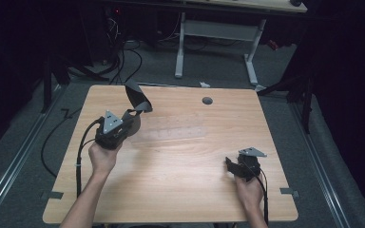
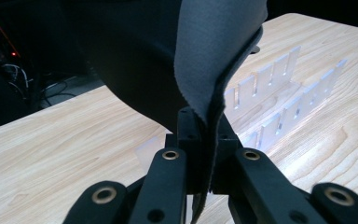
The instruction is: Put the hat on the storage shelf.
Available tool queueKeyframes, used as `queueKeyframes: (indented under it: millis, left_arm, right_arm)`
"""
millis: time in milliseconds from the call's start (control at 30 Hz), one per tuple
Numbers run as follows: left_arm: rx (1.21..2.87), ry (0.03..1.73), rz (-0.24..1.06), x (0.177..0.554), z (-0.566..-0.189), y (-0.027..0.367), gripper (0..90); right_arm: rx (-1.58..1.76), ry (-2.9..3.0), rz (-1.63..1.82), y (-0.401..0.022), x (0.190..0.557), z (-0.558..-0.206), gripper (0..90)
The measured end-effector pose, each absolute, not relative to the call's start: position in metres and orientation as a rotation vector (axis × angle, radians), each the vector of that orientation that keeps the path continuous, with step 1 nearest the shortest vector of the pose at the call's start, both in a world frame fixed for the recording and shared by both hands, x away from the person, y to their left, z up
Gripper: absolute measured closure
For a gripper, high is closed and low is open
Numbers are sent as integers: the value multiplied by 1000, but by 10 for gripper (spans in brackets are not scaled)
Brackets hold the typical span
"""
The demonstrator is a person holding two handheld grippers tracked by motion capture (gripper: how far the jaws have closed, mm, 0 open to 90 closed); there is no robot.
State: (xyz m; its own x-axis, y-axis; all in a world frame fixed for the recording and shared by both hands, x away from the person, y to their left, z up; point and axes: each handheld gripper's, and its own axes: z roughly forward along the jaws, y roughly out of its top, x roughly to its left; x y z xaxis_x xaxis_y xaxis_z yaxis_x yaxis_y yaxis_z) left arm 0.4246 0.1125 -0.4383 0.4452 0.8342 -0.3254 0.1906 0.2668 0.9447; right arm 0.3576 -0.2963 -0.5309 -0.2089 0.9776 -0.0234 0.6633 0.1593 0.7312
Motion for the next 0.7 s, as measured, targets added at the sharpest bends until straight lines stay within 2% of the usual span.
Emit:
queueKeyframes:
  millis: [700]
  left_arm:
    - [1221, 1087, 575, 428, -440, 109, 866]
  right_arm:
    - [1553, 1941, 823, -296, 358, -531, 392]
